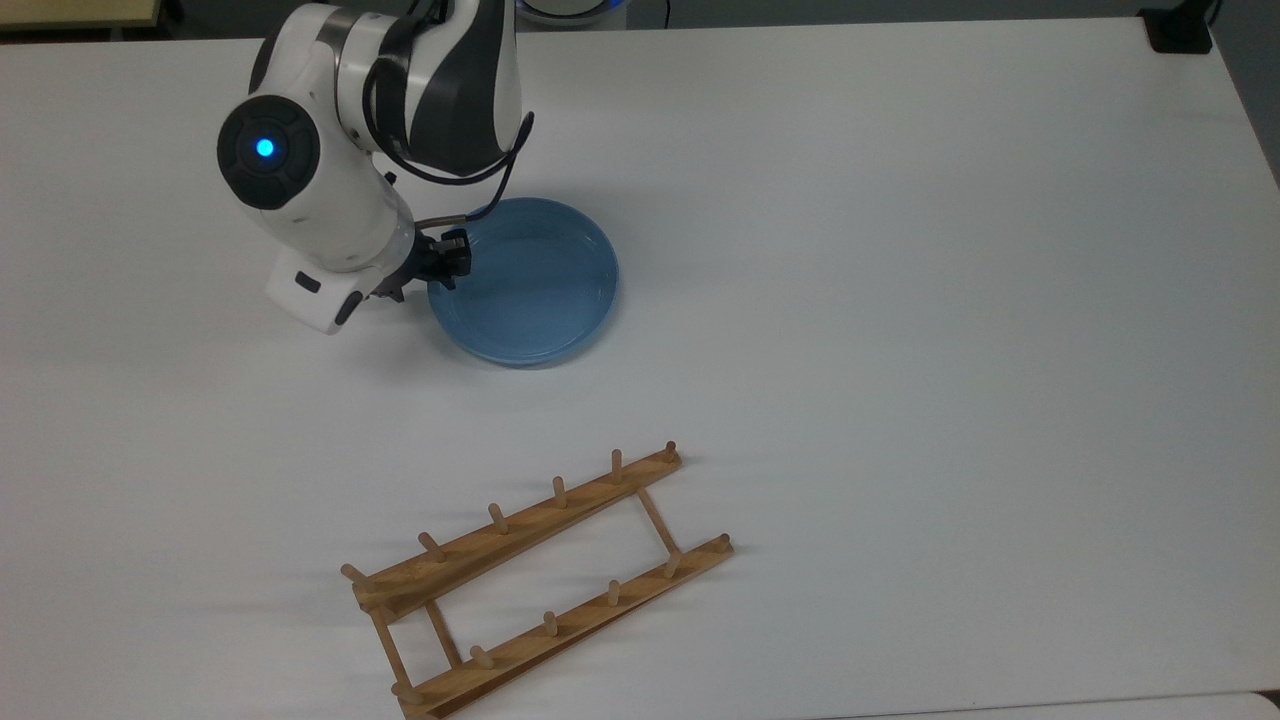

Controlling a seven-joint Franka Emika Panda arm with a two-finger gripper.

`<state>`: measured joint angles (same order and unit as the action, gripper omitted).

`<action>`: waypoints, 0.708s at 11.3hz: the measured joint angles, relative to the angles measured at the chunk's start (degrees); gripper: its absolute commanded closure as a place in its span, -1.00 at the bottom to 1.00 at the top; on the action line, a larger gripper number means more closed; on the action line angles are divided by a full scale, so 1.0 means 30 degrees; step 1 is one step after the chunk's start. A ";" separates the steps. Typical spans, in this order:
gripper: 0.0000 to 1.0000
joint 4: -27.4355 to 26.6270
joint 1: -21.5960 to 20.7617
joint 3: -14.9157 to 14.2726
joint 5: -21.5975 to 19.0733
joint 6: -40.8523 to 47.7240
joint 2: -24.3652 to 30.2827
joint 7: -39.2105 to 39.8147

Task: Place plate in plate rack
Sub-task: 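Lower the gripper and close it on the plate's rim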

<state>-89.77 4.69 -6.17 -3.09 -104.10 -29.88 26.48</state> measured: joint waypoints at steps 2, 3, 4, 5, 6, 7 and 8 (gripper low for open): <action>0.57 -0.0041 -0.0167 0.0042 0.0000 -0.0044 -0.0249 -0.0001; 0.82 -0.0048 -0.0241 0.0046 0.0000 -0.0155 -0.0357 -0.0024; 1.00 -0.0056 -0.0275 0.0047 0.0000 -0.0256 -0.0427 -0.0025; 1.00 -0.0051 -0.0282 0.0045 0.0000 -0.0270 -0.0437 -0.0024; 1.00 0.0014 -0.0285 0.0048 -0.0005 -0.0239 -0.0286 -0.0014; 1.00 0.0012 -0.0289 0.0051 -0.0005 -0.0239 -0.0224 -0.0009; 1.00 0.0011 -0.0289 0.0051 -0.0004 -0.0239 -0.0223 -0.0009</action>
<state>-89.74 3.83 -6.02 -3.11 -104.82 -30.55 26.45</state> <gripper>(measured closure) 0.894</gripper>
